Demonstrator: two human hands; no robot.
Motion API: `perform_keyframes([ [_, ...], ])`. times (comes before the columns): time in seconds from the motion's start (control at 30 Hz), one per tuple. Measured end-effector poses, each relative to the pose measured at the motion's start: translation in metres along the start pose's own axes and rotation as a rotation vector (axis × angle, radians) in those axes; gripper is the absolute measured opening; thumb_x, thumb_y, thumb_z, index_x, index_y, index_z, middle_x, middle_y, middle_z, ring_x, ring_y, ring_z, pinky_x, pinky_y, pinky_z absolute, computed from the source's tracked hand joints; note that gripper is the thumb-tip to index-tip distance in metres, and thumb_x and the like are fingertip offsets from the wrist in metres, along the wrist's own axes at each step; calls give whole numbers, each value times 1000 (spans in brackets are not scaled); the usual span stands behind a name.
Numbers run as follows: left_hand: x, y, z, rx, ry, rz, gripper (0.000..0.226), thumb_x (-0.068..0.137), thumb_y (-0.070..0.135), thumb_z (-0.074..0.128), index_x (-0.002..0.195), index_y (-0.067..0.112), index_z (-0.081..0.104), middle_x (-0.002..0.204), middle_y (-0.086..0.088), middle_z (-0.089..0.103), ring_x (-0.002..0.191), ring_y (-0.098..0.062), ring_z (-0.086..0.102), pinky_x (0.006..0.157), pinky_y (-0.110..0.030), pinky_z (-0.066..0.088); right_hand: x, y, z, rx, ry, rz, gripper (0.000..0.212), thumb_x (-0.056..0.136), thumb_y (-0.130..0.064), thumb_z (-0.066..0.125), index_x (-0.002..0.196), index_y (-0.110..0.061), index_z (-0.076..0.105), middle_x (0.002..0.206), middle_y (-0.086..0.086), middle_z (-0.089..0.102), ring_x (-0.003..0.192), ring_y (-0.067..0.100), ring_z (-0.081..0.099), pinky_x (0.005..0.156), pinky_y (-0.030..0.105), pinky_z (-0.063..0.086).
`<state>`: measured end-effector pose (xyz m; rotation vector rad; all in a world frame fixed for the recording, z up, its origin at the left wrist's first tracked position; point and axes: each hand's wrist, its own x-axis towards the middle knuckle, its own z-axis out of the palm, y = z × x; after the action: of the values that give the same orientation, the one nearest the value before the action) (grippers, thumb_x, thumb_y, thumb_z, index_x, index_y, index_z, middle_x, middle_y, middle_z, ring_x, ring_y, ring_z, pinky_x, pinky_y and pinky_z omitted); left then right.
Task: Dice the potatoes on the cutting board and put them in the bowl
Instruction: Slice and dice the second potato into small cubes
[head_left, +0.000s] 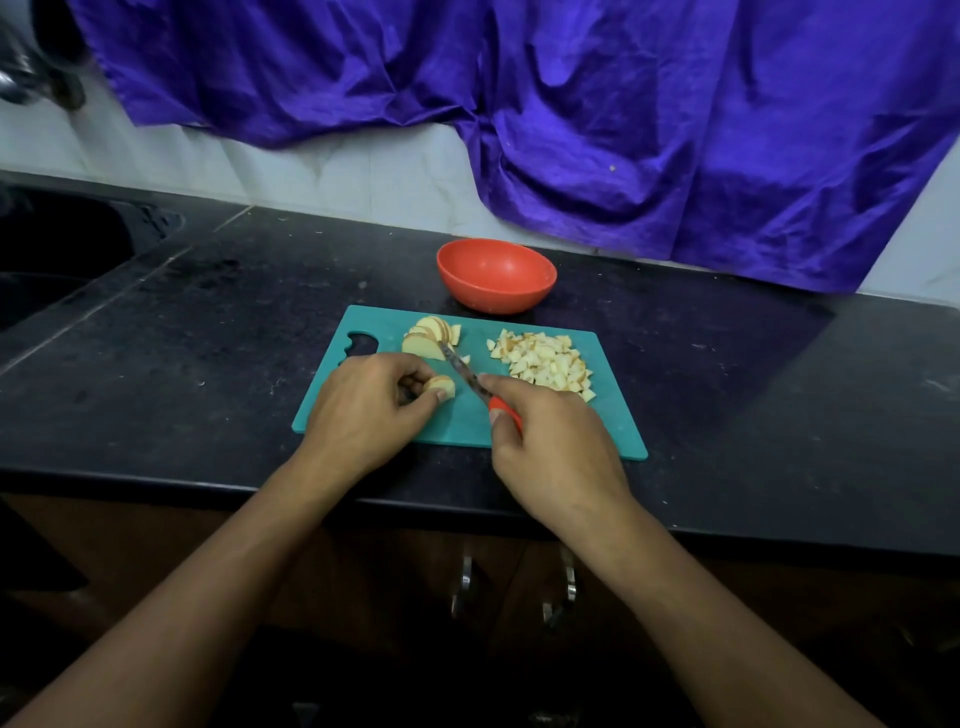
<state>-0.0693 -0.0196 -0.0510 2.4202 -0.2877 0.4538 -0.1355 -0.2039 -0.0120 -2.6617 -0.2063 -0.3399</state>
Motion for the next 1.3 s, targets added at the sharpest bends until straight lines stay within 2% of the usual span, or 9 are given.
perform_keyframes([
  [0.1, -1, -1, -1, -4, 12, 9, 17, 88, 45, 75, 92, 28, 76, 71, 15, 67, 66, -2, 61, 60, -23, 44, 5, -9, 4, -24, -9, -9, 43, 104, -30, 49, 146, -39, 52, 107, -8, 71, 83, 10, 64, 74, 34, 56],
  [0.23, -1, -1, -1, -11, 14, 17, 17, 88, 43, 76, 94, 28, 78, 71, 16, 67, 65, -1, 61, 59, -19, 40, 11, -15, 9, -75, -16, -19, 45, 104, -31, 47, 148, -39, 50, 111, -5, 70, 99, 16, 64, 84, 39, 57],
  [0.47, 1, -3, 2, 7, 17, 10, 20, 89, 43, 75, 99, 26, 79, 77, 15, 69, 70, -3, 62, 66, -26, 51, -9, -10, 23, -135, -52, -76, 49, 104, -27, 46, 153, -33, 44, 108, -6, 67, 94, 15, 63, 81, 37, 55],
  [0.63, 0, -1, 1, 0, 31, -8, 19, 87, 42, 77, 97, 25, 79, 73, 16, 67, 68, -1, 62, 61, -19, 44, -10, -4, 20, -179, -66, -95, 50, 104, -26, 47, 153, -35, 43, 105, -7, 67, 92, 14, 62, 80, 36, 55],
  [0.73, -1, -1, -1, -18, 35, -34, 20, 84, 41, 81, 98, 26, 78, 72, 17, 66, 68, 2, 61, 60, -12, 38, -9, 3, 14, -51, -67, 1, 45, 105, -32, 47, 148, -40, 50, 108, -9, 68, 82, 8, 61, 75, 33, 55],
  [0.83, -2, -1, -1, -40, 38, -40, 25, 83, 41, 82, 101, 25, 78, 75, 16, 68, 70, 2, 63, 63, -11, 41, -5, 7, 9, 32, -22, 44, 43, 104, -32, 49, 146, -43, 52, 119, -13, 68, 79, 3, 59, 75, 29, 56],
  [0.97, -3, -1, -2, -33, 36, -30, 23, 88, 42, 77, 105, 27, 79, 81, 18, 72, 72, 4, 64, 64, -10, 43, 1, -2, 3, 28, -15, 7, 43, 104, -30, 50, 146, -41, 53, 106, -11, 71, 76, 6, 55, 67, 29, 47],
  [1.1, -5, 1, -4, -17, 41, -12, 17, 89, 43, 76, 97, 29, 79, 74, 19, 69, 69, 5, 63, 59, -8, 38, 8, -15, 6, -9, -7, -17, 44, 104, -30, 49, 147, -38, 51, 117, -7, 71, 99, 14, 65, 85, 38, 57],
  [1.3, -6, 1, -5, 2, 40, -8, 17, 90, 42, 74, 99, 28, 79, 78, 18, 70, 70, 4, 62, 59, -8, 37, 6, -21, 15, -114, -8, -84, 50, 104, -26, 47, 154, -35, 43, 108, -4, 68, 97, 16, 63, 82, 37, 55],
])
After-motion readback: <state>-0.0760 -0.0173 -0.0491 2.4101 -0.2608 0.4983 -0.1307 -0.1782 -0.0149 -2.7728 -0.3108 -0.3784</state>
